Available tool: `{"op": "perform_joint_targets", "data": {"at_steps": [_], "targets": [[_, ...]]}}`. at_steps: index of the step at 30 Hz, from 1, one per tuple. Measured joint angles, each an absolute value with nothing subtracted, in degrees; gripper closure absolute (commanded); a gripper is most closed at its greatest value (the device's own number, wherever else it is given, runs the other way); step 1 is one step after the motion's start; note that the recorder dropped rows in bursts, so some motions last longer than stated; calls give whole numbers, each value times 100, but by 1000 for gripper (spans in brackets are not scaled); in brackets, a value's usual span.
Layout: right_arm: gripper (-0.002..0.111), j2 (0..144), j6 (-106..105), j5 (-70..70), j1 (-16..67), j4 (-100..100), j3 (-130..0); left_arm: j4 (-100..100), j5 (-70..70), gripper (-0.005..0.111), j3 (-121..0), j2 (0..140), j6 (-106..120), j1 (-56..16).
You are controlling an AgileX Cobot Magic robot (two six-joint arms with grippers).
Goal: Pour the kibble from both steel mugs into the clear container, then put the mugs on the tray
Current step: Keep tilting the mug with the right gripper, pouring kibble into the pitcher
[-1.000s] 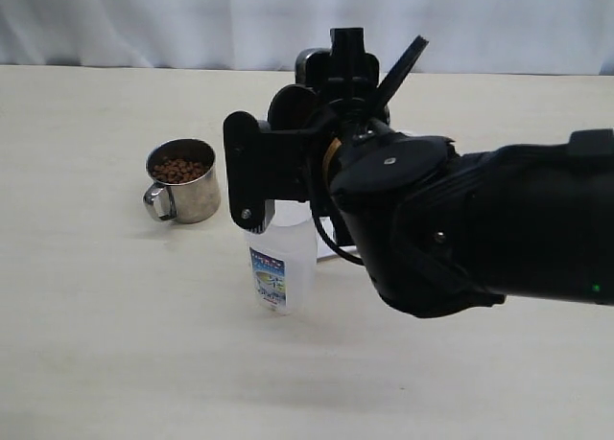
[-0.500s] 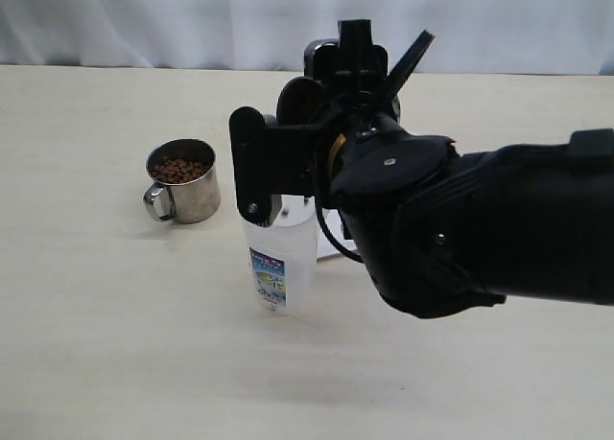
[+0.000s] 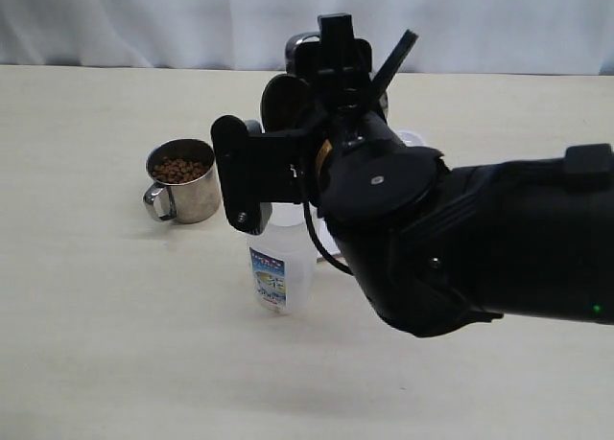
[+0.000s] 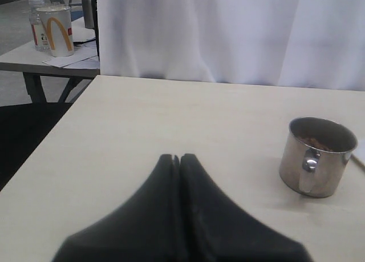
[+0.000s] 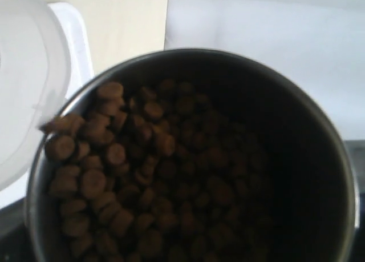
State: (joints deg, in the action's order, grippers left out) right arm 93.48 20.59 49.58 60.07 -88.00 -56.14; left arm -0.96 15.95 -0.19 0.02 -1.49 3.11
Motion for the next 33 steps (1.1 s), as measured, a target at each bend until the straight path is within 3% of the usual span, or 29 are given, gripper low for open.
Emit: {"op": "perform_joint_targets", "data": {"at_steps": [33], "targets": [[104, 9348, 1082, 4894, 6007, -9169, -5614, -96, 1595, 107, -19, 2, -161, 311]]}}
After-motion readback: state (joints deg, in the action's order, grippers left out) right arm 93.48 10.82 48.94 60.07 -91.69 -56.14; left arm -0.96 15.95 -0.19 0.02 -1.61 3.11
